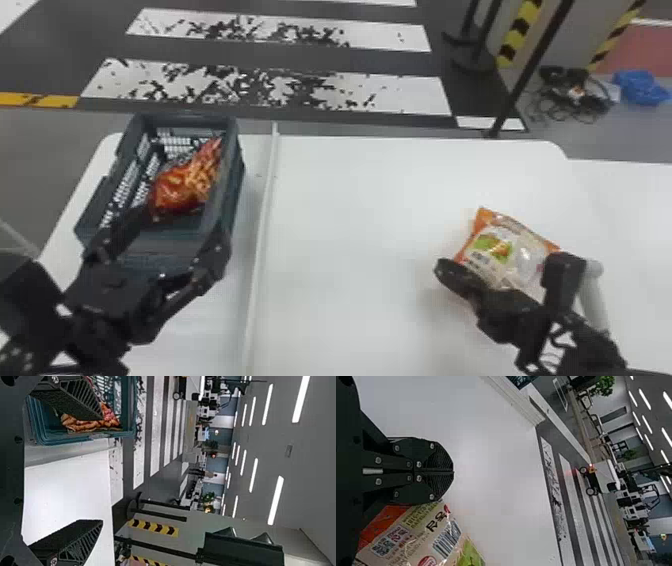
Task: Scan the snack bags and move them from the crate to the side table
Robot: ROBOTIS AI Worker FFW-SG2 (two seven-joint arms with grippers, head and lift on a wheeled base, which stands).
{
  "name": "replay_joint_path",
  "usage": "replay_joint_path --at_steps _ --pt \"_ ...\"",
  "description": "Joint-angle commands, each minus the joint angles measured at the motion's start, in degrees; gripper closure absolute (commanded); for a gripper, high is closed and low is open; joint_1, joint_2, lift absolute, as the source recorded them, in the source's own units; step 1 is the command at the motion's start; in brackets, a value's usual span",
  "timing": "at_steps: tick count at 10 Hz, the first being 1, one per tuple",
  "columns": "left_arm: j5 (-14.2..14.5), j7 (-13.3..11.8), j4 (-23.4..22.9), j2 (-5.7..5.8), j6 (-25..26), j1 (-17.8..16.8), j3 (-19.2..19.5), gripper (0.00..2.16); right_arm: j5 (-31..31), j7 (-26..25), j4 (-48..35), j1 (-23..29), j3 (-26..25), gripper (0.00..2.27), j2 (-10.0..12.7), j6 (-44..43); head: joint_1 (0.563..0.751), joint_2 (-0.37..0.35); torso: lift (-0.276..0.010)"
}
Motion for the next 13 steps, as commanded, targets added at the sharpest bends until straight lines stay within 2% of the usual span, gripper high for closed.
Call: replay_joint_path --at_steps 1,4,7,9,11,13 --pt "0.05 0.0 0.11 -0.09 0.13 -0.47 -0.12 0.07 -0.83 0.29 -3.1 3.34 -1.13 2.25 -0.07 -0.17 0.695 -0.081 -0.087" --pt "0.22 -0.26 0.63 -0.09 -0.22 -1.17 -0.83 0.07 -0.92 0.29 -5.92 6.95 -3.59 2.25 -0.51 0.0 0.695 -0.101 -0.087" --pt "0.31 -0.26 1.42 0.0 -1.62 -1.61 -1.27 0.07 -7.34 2.22 -9.43 9.06 -8.16 2.25 -0.6 -1.93 0.695 -0.141 -0.087" --pt "0.22 -0.35 1.25 0.09 -1.62 -1.44 -1.53 0.07 -8.22 1.69 -8.03 5.19 -10.54 2.25 -0.69 0.18 0.695 -0.168 -0.087" --pt "-0.04 -0.09 1.34 0.35 -1.8 -1.17 -1.53 0.07 -6.28 0.99 -0.38 -0.52 -10.62 2.25 -3.32 0.0 0.695 -0.21 -0.087" --pt "-0.39 0.09 1.69 0.35 -1.62 -1.0 -1.44 0.07 -5.14 0.9 5.86 -4.04 -10.45 2.25 -5.78 -1.93 0.695 -0.243 -0.087"
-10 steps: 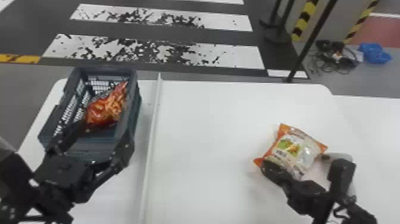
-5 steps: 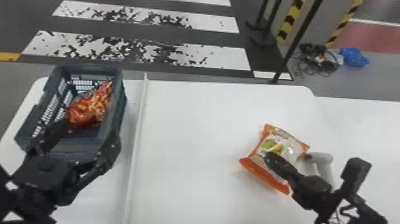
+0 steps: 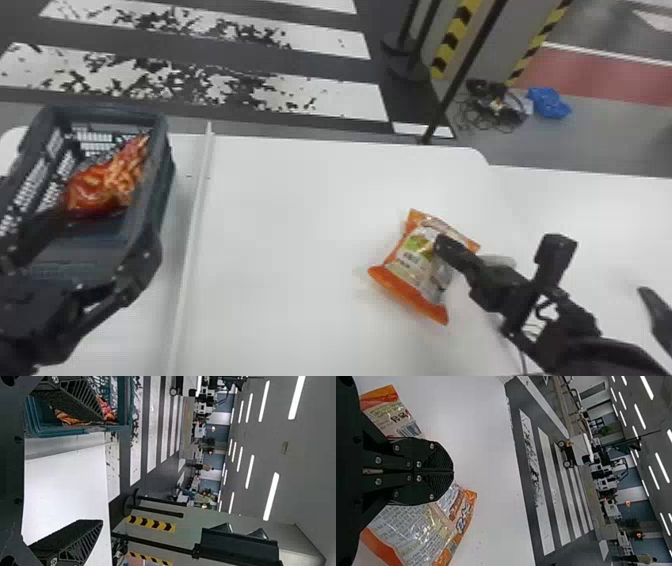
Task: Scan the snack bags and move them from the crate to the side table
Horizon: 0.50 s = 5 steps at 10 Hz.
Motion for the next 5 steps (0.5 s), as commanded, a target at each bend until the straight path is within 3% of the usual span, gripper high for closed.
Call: replay_joint_path --at_steps 1,5 --pt "-0.18 0.02 0.6 0.07 -0.1 -0.19 0.02 0.07 0.4 -0.22 3.39 -1.61 0.03 2.25 -1.75 -2.1 0.695 -0.261 -0.087" --pt "-0.18 0.11 2.19 -0.11 0.07 -1.51 -0.25 0.07 4.44 1.98 8.22 -4.16 5.57 2.25 -4.38 -6.67 0.695 -0.28 -0.087"
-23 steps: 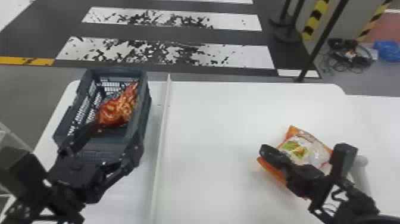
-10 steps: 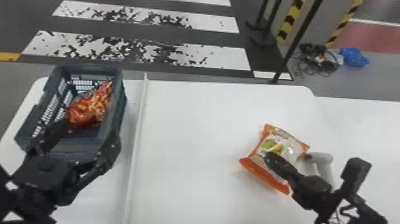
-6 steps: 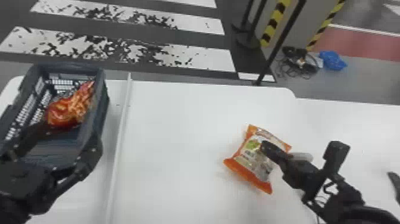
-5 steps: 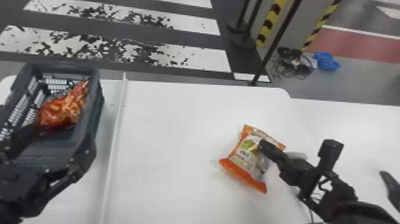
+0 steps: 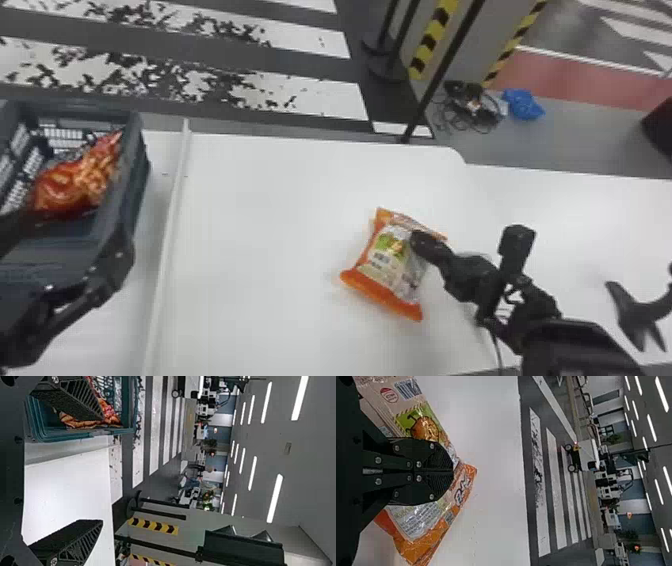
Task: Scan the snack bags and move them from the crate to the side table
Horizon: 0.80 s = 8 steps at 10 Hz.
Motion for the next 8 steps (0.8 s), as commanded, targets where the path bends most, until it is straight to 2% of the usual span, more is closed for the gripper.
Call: replay_joint_path --at_steps 1,4,8 --pt "0.0 0.01 0.31 0.0 -0.05 -0.1 -0.09 0.07 1.42 1.57 1.33 -1.46 2.49 2.25 -0.42 -1.03 0.695 -0.259 -0.087" --pt "-0.26 0.19 0.49 0.09 -0.05 0.16 -0.01 0.07 1.95 5.53 1.86 -1.64 6.01 2.25 -0.77 -3.66 0.695 -0.204 -0.087" --pt "-0.7 0.19 0.22 0.0 -0.58 0.6 -0.36 0.07 2.47 7.11 -0.51 3.99 9.35 2.25 -1.74 -9.81 0.695 -0.142 -0.087"
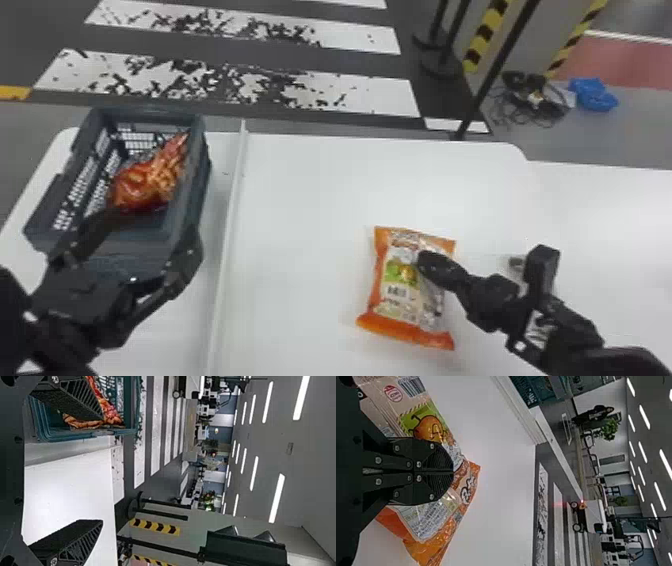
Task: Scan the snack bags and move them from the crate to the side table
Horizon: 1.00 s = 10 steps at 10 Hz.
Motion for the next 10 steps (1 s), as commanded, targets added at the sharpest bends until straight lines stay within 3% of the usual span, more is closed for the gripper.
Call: replay_joint_path --at_steps 1,2,3,5,7,10 --pt "-0.18 -0.01 0.06 -0.01 -0.16 0.06 -0.33 0.07 -0.95 1.15 -2.45 1.82 -0.53 2.25 -0.29 -1.93 0.695 -0.133 -0.087" --pt "-0.54 0.08 -0.03 -0.1 -0.34 0.06 -0.86 0.07 -2.97 0.97 -8.16 4.45 -2.55 2.24 -0.11 -0.52 0.695 -0.126 -0.087" --pt "-0.71 0.08 -0.03 -0.1 -0.34 -0.02 -1.3 0.07 -5.43 0.97 -14.49 7.36 -4.92 2.25 0.68 6.51 0.695 -0.126 -0.087" --pt "-0.8 0.08 0.15 -0.1 -0.34 -0.29 -1.56 0.07 -6.66 -0.43 -24.51 14.56 -7.47 2.25 4.9 11.43 0.695 -0.125 -0.087" --pt "-0.89 0.17 0.15 -0.1 -0.34 -0.46 -2.26 0.07 -7.63 -0.34 -26.88 17.55 -5.71 2.25 7.18 13.01 0.695 -0.099 -0.087" --pt "-1.5 0.43 -0.03 -0.01 -1.57 -0.02 -2.79 0.07 -5.96 -1.22 -25.74 18.17 0.17 2.25 8.33 12.14 0.695 -0.044 -0.087"
